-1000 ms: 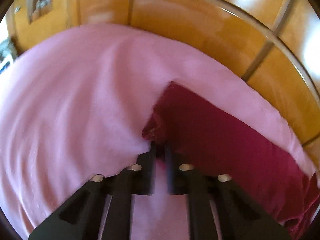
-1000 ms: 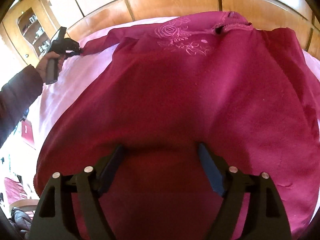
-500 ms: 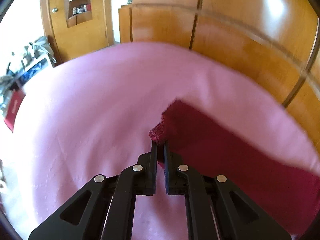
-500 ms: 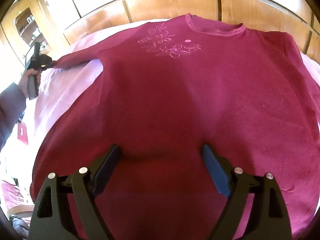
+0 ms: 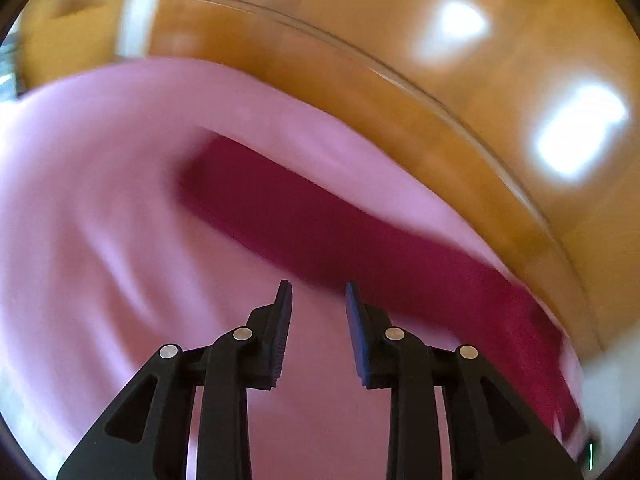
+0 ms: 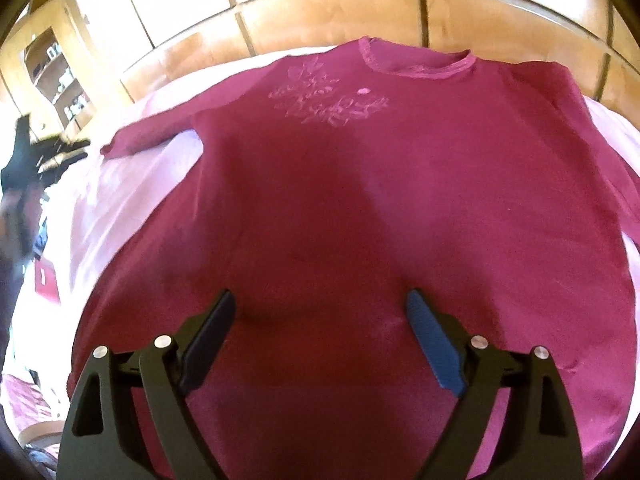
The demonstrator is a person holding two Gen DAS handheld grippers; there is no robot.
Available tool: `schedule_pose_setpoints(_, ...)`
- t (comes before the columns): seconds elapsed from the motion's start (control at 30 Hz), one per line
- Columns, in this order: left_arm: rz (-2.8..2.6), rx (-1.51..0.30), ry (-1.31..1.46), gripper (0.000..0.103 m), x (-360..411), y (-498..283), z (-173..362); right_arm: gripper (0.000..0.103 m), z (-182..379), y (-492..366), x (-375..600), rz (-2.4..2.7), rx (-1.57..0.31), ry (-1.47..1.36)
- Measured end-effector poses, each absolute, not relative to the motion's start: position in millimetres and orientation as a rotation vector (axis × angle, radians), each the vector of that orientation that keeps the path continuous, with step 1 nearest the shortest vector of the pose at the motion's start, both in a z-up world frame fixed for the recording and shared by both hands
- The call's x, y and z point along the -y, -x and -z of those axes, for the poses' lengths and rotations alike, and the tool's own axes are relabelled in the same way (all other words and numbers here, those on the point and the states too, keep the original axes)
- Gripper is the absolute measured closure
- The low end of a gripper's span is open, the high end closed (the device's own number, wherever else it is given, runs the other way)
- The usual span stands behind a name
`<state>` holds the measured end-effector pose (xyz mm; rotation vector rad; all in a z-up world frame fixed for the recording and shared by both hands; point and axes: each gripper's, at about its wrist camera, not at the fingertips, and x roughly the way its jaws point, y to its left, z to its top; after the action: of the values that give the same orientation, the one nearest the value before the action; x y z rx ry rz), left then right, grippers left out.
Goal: Fold small clothes
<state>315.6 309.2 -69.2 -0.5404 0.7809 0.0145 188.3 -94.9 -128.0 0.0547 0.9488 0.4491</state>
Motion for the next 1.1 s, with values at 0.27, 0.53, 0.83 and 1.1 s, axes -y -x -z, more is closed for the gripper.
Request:
schedule_pose_setpoints(0.27,0.549,-1.019,0.427,0.056,-139,-238,111,0.016,125,-174,127,-0.373,-0.932,-0.103)
schedule_pose_setpoints(0.53,0.519,-1.017,0.293,0.093,-82,-226,125,0.016,132,-158,140,-0.366,-0.919,-0.101)
schedule_pose_setpoints(0.83,0.365,-1.072,0.397,0.091,-124,-217,132,0.015,140,-142,139,-0.404,-0.895,-0.023)
schedule_pose_setpoints(1.1,0.3,-0.906,0.273,0.085,-111,-233,82,0.034,109,-145,222,-0.268,-0.847,-0.155)
